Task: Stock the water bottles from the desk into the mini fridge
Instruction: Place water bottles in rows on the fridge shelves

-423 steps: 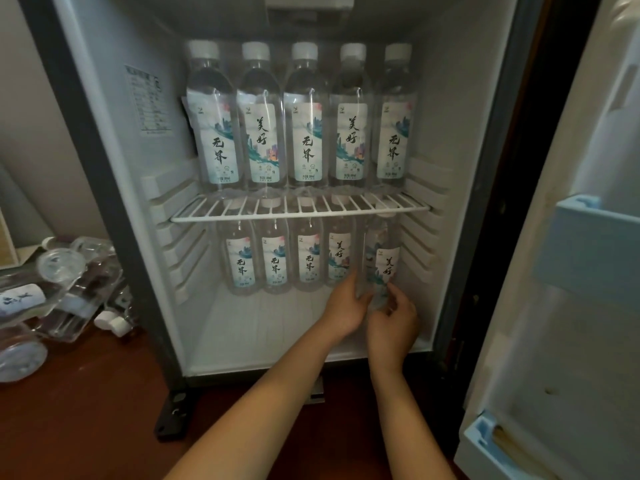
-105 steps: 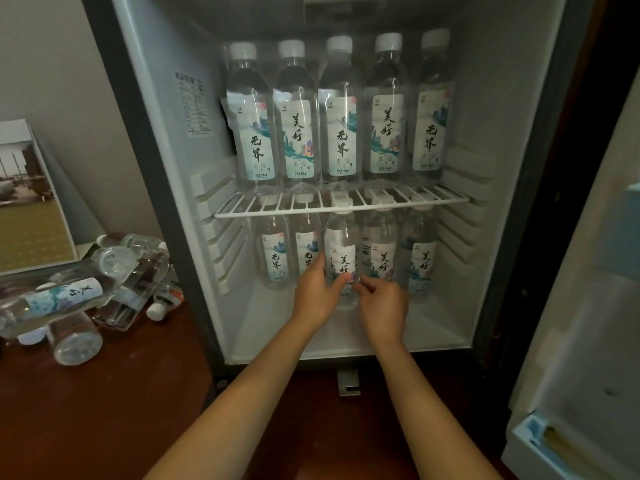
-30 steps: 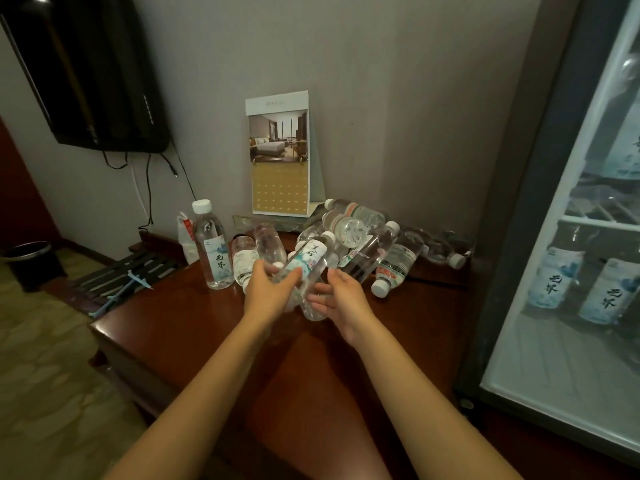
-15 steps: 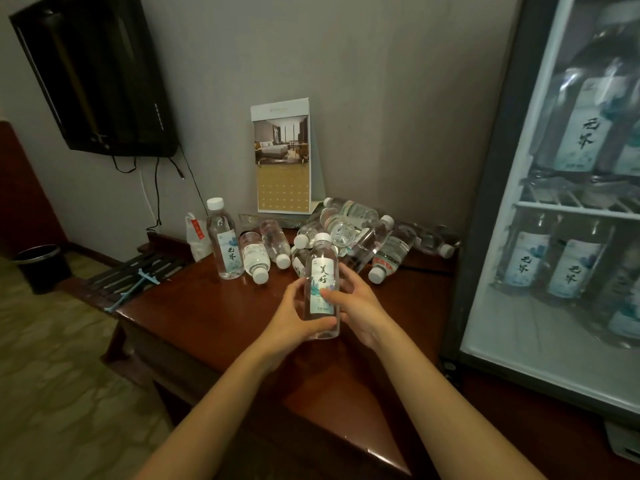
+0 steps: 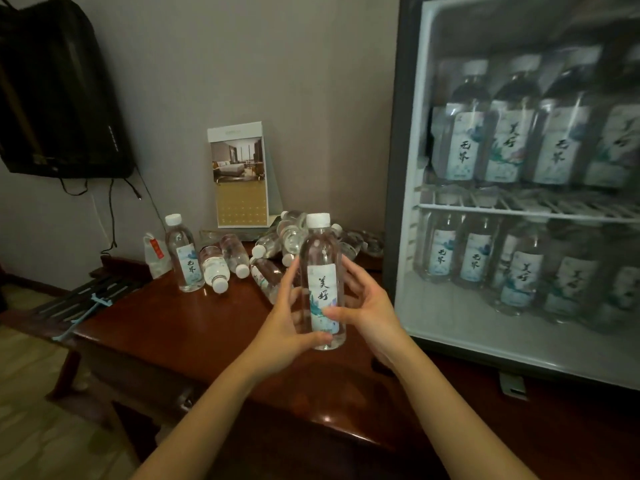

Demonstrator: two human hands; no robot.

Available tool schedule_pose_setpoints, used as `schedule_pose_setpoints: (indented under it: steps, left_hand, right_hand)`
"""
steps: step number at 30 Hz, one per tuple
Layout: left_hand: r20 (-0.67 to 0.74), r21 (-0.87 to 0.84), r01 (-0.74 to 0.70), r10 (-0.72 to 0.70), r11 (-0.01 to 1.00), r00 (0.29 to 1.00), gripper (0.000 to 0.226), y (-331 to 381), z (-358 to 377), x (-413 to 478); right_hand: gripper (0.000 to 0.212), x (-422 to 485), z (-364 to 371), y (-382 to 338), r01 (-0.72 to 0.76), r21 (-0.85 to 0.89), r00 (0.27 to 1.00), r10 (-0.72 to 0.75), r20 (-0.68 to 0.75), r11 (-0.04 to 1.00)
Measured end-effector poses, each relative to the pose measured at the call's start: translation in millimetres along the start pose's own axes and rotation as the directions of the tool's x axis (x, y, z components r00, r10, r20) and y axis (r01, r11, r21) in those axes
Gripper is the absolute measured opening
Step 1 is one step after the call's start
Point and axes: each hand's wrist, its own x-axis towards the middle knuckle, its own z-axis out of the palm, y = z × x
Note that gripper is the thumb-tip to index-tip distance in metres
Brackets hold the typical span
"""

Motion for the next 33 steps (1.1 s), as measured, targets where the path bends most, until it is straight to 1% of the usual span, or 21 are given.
schedule_pose_setpoints:
  steps: [2, 4, 7, 11, 13, 16, 20, 27, 30, 33]
  left_hand:
    - [0.007, 0.046, -0.050, 0.050, 0.998, 0.999, 0.124, 1.5, 17.8, 0.1]
    - [0.021, 0.063, -0.112, 0.111, 0.992, 0.994, 0.123, 0.3, 38.0, 3.3]
    - [0.049, 0.089, -0.174, 0.170, 0.981, 0.984, 0.118, 0.1, 71.3, 14.1]
    - [0.099, 0.081, -0.194, 0.186, 0.978, 0.978, 0.117, 2.2, 115.9, 34.5]
    - [0.123, 0.087, -0.204, 0.192, 0.975, 0.974, 0.116, -1.1, 136.5, 44.9]
    - [0.155, 0.073, -0.195, 0.182, 0.978, 0.971, 0.116, -7.5, 163.9, 60.3]
    - [0.166, 0.045, -0.181, 0.171, 0.983, 0.971, 0.117, -16.1, 188.9, 76.5]
    - [0.128, 0.042, -0.168, 0.161, 0.985, 0.979, 0.111, -33.1, 206.3, 92.6]
    - [0.111, 0.049, -0.157, 0.151, 0.986, 0.982, 0.108, -30.6, 210.8, 103.7]
    - [0.106, 0.073, -0.166, 0.158, 0.983, 0.982, 0.099, -28.6, 216.1, 117.1]
  right_hand:
    - [0.081, -16.3, -12.9, -6.2, 0.039, -0.040, 0.999, -0.040, -0.019, 0.998]
    - [0.079, -31.6, -28.1, -12.0, 0.064, -0.078, 0.996, -0.069, -0.054, 0.995]
    - [0.072, -51.6, -54.7, -21.8, 0.080, -0.137, 0.981, -0.102, -0.163, 0.987]
    - [0.065, -71.1, -90.5, -33.1, 0.075, -0.227, 0.932, -0.149, -0.330, 0.971]
    - [0.065, -77.3, -107.4, -35.9, 0.067, -0.250, 0.905, -0.164, -0.392, 0.966]
    - [0.065, -83.0, -128.8, -38.0, 0.013, -0.314, 0.869, -0.166, -0.466, 0.949]
    - [0.069, -85.2, -149.1, -35.3, -0.040, -0.356, 0.850, -0.155, -0.503, 0.934]
    - [0.059, -77.1, -167.7, -27.4, -0.029, -0.391, 0.825, -0.199, -0.529, 0.920]
    - [0.051, -66.2, -171.8, -22.7, -0.079, -0.426, 0.795, -0.201, -0.572, 0.901]
    - [0.047, -53.6, -174.7, -20.9, -0.175, -0.482, 0.746, -0.205, -0.634, 0.858]
